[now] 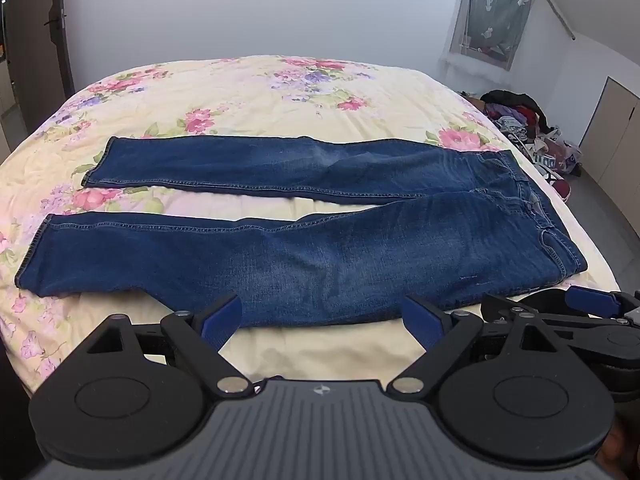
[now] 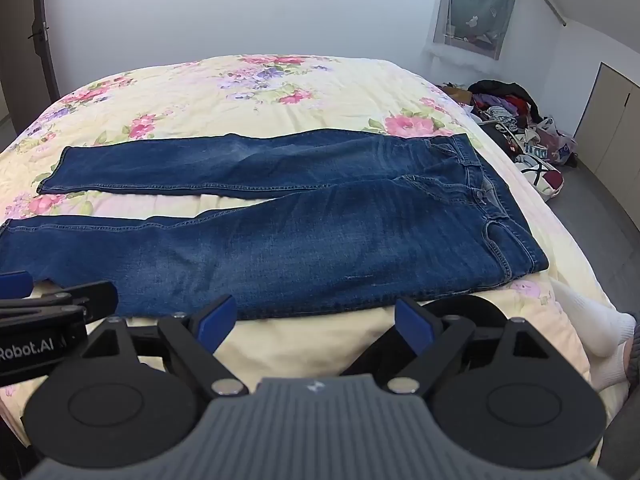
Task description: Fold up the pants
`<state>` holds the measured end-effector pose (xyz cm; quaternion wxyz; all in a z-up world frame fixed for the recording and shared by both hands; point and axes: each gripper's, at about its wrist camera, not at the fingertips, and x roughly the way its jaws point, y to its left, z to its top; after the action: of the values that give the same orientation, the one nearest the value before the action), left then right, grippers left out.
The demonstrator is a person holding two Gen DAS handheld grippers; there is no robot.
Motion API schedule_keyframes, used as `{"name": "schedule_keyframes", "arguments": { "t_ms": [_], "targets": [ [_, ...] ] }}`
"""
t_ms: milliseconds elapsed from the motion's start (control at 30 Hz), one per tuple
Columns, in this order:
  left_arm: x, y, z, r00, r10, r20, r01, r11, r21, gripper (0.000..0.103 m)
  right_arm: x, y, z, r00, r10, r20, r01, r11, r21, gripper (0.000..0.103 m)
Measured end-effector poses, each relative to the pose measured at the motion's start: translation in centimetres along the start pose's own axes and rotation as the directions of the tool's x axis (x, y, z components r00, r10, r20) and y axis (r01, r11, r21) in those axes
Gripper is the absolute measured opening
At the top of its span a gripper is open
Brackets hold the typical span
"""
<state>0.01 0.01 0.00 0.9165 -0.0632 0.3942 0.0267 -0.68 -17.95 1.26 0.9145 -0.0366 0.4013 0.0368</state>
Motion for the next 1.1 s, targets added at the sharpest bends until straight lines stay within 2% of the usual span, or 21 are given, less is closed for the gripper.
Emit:
{"name": "schedule_keyframes", "arguments": {
  "t_ms": [1100],
  "targets": [
    [0.11, 0.03, -0.21, 1.000, 0.002, -0.008, -0.002, 1.000, 0.002, 0.103, 0.01, -0.04, -0.14, 1.000, -0.003, -0.008, 0.003, 1.000, 0.007, 0.083]
  ]
}}
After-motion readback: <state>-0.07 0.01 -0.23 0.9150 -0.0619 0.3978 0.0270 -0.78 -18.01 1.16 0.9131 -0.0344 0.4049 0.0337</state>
